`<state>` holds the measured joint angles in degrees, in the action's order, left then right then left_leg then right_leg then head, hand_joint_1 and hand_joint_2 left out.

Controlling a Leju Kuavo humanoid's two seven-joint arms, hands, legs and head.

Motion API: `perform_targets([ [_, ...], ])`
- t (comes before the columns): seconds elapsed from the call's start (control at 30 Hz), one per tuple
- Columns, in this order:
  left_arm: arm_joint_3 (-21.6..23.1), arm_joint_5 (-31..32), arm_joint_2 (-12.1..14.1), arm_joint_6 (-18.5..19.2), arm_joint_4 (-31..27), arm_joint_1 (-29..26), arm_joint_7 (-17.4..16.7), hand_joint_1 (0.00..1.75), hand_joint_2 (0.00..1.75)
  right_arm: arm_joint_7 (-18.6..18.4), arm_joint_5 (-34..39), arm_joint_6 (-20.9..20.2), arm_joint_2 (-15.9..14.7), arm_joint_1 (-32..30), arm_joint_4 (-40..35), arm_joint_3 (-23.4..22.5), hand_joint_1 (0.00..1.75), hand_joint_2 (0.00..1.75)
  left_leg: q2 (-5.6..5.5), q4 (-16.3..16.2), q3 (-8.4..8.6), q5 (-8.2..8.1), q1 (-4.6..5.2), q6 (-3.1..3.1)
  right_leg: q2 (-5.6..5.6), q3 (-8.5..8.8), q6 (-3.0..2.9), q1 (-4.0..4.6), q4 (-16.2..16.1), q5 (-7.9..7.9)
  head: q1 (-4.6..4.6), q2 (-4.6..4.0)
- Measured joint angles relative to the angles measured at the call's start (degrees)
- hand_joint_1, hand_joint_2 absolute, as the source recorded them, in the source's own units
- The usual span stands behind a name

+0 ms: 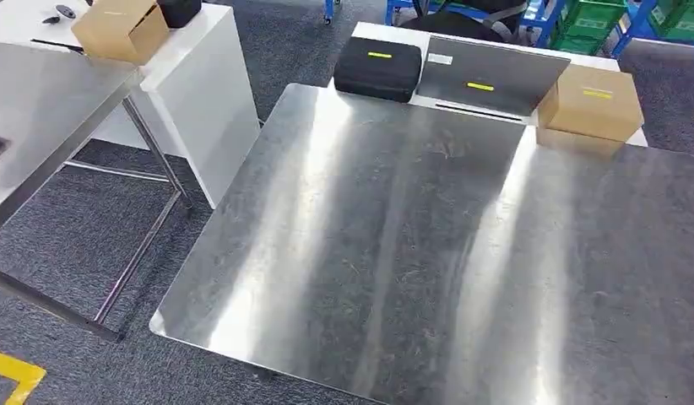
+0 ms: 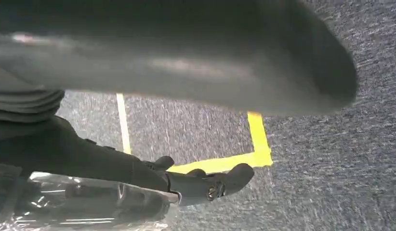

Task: Take the parts from the cabinet and place them on the table.

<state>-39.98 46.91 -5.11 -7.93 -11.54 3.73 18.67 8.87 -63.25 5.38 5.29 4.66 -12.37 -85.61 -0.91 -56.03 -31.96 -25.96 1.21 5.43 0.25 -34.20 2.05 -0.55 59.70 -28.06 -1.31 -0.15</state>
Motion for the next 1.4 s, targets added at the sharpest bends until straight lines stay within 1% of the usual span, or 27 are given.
perform_targets([
  [0.07, 0.0, 0.2, 0.0, 0.0, 0.0, 0.0, 0.0, 0.00, 0.00, -0.3, 0.0, 0.1, 0.0, 0.0, 0.0, 0.0, 0.00, 0.00, 0.27, -0.1, -0.25, 0.36, 0.04, 0.41, -0.01, -3.95, -1.00, -0.11, 9.5, -5.16, -0.04, 0.00],
  [0.1, 0.0, 0.4, 0.0, 0.0, 0.0, 0.0, 0.0, 0.00, 0.00, -0.6, 0.1, 0.3, 0.0, 0.0, 0.0, 0.0, 0.00, 0.00, 0.28, -0.1, -0.47, 0.48, 0.05, 0.35, -0.01, -5.34, -1.01, -0.15, 13.3, -6.76, 0.02, 0.02],
  [0.13, 0.0, 0.4, 0.0, 0.0, 0.0, -0.1, 0.0, 0.00, 0.00, -0.8, 0.2, 0.5, 0.0, -0.1, 0.0, 0.0, 0.00, 0.00, 0.28, -0.2, -0.66, 0.60, 0.04, 0.19, -0.01, -5.50, -0.56, -0.21, 14.7, -7.06, 0.04, 0.00],
  [0.17, 0.0, 0.4, 0.0, 0.0, 0.0, -0.1, 0.0, 0.00, 0.00, -0.9, 0.2, 0.7, 0.0, -0.1, 0.0, -0.1, 0.00, 0.00, 0.28, -0.2, -0.84, 0.72, 0.02, 0.02, -0.02, -4.24, -0.01, -0.32, 13.3, -6.38, 0.02, 0.02],
  [0.23, 0.0, 0.5, -0.2, 0.0, 0.0, -0.2, -0.2, 0.00, 0.00, -1.1, 0.2, 1.0, -0.3, 0.0, 0.0, -0.1, 0.00, 0.00, 0.26, -0.4, -1.12, 0.88, -0.11, -0.33, -0.08, 2.01, 1.35, -0.77, 3.5, -3.29, 0.02, 0.02],
  [0.27, 0.0, 0.5, -0.2, 0.0, 0.0, -0.2, -0.3, 0.00, 0.00, -1.2, 0.2, 1.0, -0.3, 0.2, 0.0, -0.1, 0.00, 0.00, 0.26, -0.6, -1.25, 0.95, -0.13, -0.62, -0.10, 5.21, 1.65, -1.00, -1.4, -2.48, 0.09, 0.00],
  [0.3, 0.0, 0.5, -0.2, 0.0, 0.0, -0.1, -0.3, 0.00, 0.00, -1.3, 0.2, 1.0, -0.2, 0.3, 0.0, -0.1, 0.00, 0.00, 0.28, -1.2, -1.75, 0.79, 0.16, -1.11, -0.08, 7.21, 1.41, -0.94, -3.9, -1.89, 0.15, 0.00],
  [0.4, 0.0, 0.2, -0.2, 0.0, 0.1, -0.1, -0.6, 0.00, 0.00, -1.6, 0.0, 1.0, -0.2, 0.3, 0.0, -0.1, 0.00, 0.00, 0.17, -1.6, -1.80, 1.21, 0.13, -2.20, 0.15, 5.65, 0.35, -0.39, -3.1, -1.35, -0.07, 0.02],
  [0.43, 0.0, 0.1, -0.1, 0.0, 0.1, -0.2, -0.7, 0.00, 0.00, -1.6, 0.0, 1.0, -0.2, 0.3, 0.0, -0.1, 0.00, 0.00, -0.01, -1.7, -1.92, 1.35, 0.10, -2.48, 0.06, 5.51, -0.21, -0.86, -3.4, -1.01, -0.07, 0.02],
  [0.47, 0.0, 0.1, 0.0, 0.0, 0.1, -0.2, -0.8, 0.00, 0.00, -1.6, 0.0, 1.0, -0.1, 0.4, 0.1, -0.1, 0.00, 0.00, -0.04, -2.5, -2.39, 0.33, -0.32, -2.85, -0.24, 5.42, -0.74, -1.26, -3.4, -0.62, 0.04, 0.02],
  [0.5, 0.0, 0.1, -0.2, 0.0, 0.1, -0.3, -1.0, 0.00, 0.00, -1.6, 0.0, 1.0, -0.1, 0.6, 0.1, -0.1, 0.00, 0.00, 0.23, -4.6, -3.15, -2.40, -0.55, -3.46, -0.29, 5.23, -1.22, -1.17, -3.4, -0.26, -0.37, 0.00],
  [0.53, 0.0, 0.2, -0.2, 0.0, 0.1, -0.3, -1.0, 0.00, 0.00, -1.6, 0.0, 1.0, -0.2, 0.6, 0.1, -0.1, 0.00, 0.00, 0.31, -7.9, -4.23, -5.30, -0.89, -3.88, -0.39, 4.97, -1.92, -1.05, -3.4, 0.13, -0.48, 0.02],
  [0.6, 0.0, 0.2, -0.2, -0.1, 0.1, -0.3, -1.0, 0.00, 0.00, -1.6, 0.0, 1.0, -0.3, 0.6, 0.1, -0.1, 0.00, 0.00, 0.41, -16.5, -6.74, -10.41, -1.52, -4.70, -0.65, 3.87, -2.15, -0.72, -3.3, 0.98, -0.48, 0.02],
  [0.67, 0.0, 0.2, -0.3, -0.1, 0.2, -0.3, -1.0, 0.00, 0.00, -1.6, 0.1, 1.0, -0.3, 0.5, 0.1, -0.1, 0.00, 0.00, 0.47, -17.7, -5.67, -10.14, -1.99, -5.09, -0.79, 2.86, -1.92, -0.63, -3.3, 1.68, -0.46, 0.02],
  [0.7, 0.0, 0.2, -0.3, -0.1, 0.2, -0.3, -1.0, 0.00, 0.00, -1.6, 0.2, 1.0, -0.4, 0.6, 0.1, -0.1, 0.00, 0.00, 0.49, -14.7, -3.33, -8.49, -2.14, -5.11, -0.80, 2.41, -1.76, -0.63, -3.3, 2.06, -0.46, 0.00],
  [0.77, 0.0, 0.3, -0.3, 0.0, 0.2, -0.1, -0.9, 0.00, 0.00, -1.6, 0.4, 1.0, -0.3, 0.6, 0.1, -0.1, 0.00, 0.00, 0.53, -4.2, 4.02, -5.26, -2.39, -4.88, -0.78, 1.82, -1.37, -0.64, -3.3, 2.82, -0.48, 0.00],
  [0.8, 0.0, 0.4, -0.3, 0.0, 0.1, 0.1, -0.9, 0.00, 0.00, -1.6, 0.5, 1.1, -0.3, 0.6, 0.1, -0.1, 0.00, 0.00, 0.51, -0.1, 6.73, -5.74, -2.31, -4.64, -0.79, 1.75, -0.94, -0.56, -3.3, 3.11, -0.48, 0.02],
  [0.9, 0.0, 0.6, -0.2, 0.0, 0.2, 0.2, -1.0, 0.00, 0.00, -1.8, 0.5, 1.6, -0.2, 0.8, 0.1, -0.1, 0.00, 0.00, 0.45, -0.1, 5.86, -4.87, -1.42, -3.70, -0.95, 1.32, 0.36, -0.66, -3.4, 4.34, -0.38, 0.02],
  [0.97, 0.0, 0.6, -0.2, 0.0, 0.2, 0.1, -1.0, 0.00, 0.00, -2.0, 0.5, 1.8, -0.2, 0.6, 0.1, -0.1, 0.00, 0.00, 0.57, 1.0, 4.94, -3.23, -1.45, -2.36, -0.96, 0.60, 1.26, -0.17, -3.9, 5.10, -0.28, 0.00],
  [1.03, 0.0, 0.8, -0.2, 0.0, 0.1, 0.3, -1.0, 0.00, 0.00, -2.1, 0.5, 1.9, -0.2, 0.6, 0.1, -0.1, 0.00, 0.00, 0.88, 1.3, 3.23, -1.63, -1.41, -1.19, -0.70, -1.47, -0.15, -0.40, 0.9, -0.28, -0.05, 0.02],
  [1.07, 0.0, 1.0, -0.2, 0.0, 0.1, 0.3, -1.0, 0.00, 0.00, -2.1, 0.5, 1.9, -0.2, 0.6, 0.1, -0.1, 0.00, 0.00, 0.93, 1.3, 2.51, -1.08, -1.21, -1.04, -0.67, -2.73, -0.78, -0.45, 5.0, -3.51, 0.07, 0.02],
  [1.13, 0.0, 1.0, -0.1, 0.0, 0.2, 0.2, -1.0, 0.00, 0.00, -2.1, 0.5, 2.0, -0.1, 0.6, 0.1, -0.1, 0.00, 0.00, 1.08, 1.3, 0.79, 0.26, -0.94, -0.88, -0.61, -4.35, -0.92, -0.47, 13.1, -7.31, 0.02, 0.02],
  [1.2, 0.0, 1.0, -0.1, 0.0, 0.2, 0.2, -1.0, 0.00, 0.00, -2.1, 0.3, 2.0, -0.2, 0.6, 0.1, -0.1, 0.00, 0.00, 1.09, 1.1, -1.15, 1.58, -0.73, -0.96, -0.59, -2.17, 0.29, -0.42, 13.6, -5.60, 0.11, 0.02],
  [1.27, 0.0, 1.1, -0.1, 0.0, 0.2, 0.2, -1.0, 0.00, 0.00, -2.1, 0.3, 2.0, -0.3, 0.7, 0.1, -0.1, 0.00, 0.00, 1.03, 0.8, -2.26, 2.69, -0.65, -1.26, -0.59, 4.31, 1.21, -0.12, 5.7, -2.68, 0.13, 0.00],
  [1.33, 0.0, 1.1, -0.3, 0.0, 0.2, 0.2, -1.0, 0.00, 0.00, -2.1, 0.2, 2.0, -0.5, 1.0, 0.1, -0.1, 0.00, 0.00, 0.99, -0.1, -3.46, 3.45, -0.19, -1.75, -0.55, 12.65, 0.50, 0.52, -5.1, -3.23, 0.20, 0.02],
  [1.37, 0.0, 1.1, -0.2, 0.0, 0.2, 0.2, -1.0, 0.00, 0.00, -2.1, 0.2, 2.0, -0.5, 1.2, 0.1, -0.1, 0.00, 0.00, 1.09, -0.5, -3.80, 3.91, -0.13, -2.05, -0.50, 12.61, -0.03, 0.61, -7.4, -4.31, -0.09, 0.02],
  [1.4, 0.0, 1.1, -0.2, 0.0, 0.2, 0.2, -1.0, 0.00, 0.00, -2.1, 0.2, 2.0, -0.5, 1.2, 0.1, -0.1, 0.00, 0.00, 1.12, -0.5, -3.88, 4.45, -0.16, -2.27, -0.48, 12.12, -0.18, 0.68, -7.0, -4.06, -0.13, 0.02],
])
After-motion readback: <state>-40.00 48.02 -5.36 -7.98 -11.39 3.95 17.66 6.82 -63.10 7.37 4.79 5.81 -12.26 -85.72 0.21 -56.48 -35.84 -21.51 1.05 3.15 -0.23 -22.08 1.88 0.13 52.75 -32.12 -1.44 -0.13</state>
